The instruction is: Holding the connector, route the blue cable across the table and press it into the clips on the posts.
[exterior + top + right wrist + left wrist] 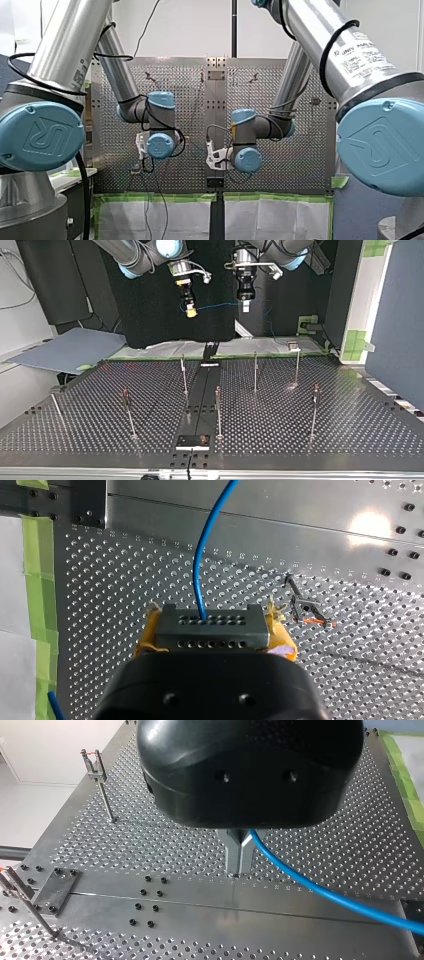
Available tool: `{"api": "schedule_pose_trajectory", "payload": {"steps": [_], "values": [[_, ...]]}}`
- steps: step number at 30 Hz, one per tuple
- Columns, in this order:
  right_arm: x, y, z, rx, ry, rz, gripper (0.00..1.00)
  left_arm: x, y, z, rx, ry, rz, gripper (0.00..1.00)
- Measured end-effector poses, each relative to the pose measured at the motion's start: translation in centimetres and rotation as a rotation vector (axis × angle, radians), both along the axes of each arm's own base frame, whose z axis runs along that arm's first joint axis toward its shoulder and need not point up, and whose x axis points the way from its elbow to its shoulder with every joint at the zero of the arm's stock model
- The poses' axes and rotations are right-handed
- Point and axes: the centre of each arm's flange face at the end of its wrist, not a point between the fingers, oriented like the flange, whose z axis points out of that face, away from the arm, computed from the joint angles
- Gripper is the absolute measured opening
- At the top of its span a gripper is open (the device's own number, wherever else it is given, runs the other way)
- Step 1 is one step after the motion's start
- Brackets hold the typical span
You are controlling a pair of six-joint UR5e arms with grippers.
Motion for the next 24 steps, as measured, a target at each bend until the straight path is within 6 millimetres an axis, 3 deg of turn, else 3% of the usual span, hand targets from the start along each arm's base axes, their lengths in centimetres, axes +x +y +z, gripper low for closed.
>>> {"api": "schedule_pose_trajectory", "payload": {"steps": [3,7,15,24], "values": [[0.4,0.1,0.4,-0.005,-0.001,0.009,0.0,-0.2,0.3,-0.5,0.006,0.011,0.003,0.0],[1.7,0.0,2.4,-0.023,-0.024,0.03,0.0,-0.4,0.6,-0.8,-0.003,0.019,0.008,0.0],[3.7,-1.1,6.9,-0.044,-0.092,0.076,0.0,0.7,1.5,1.7,-0.001,-0.007,0.073,0.0],[6.0,-2.2,13.3,-0.07,-0.182,0.151,0.0,2.0,3.6,4.7,0.001,-0.018,0.178,0.0]]}}
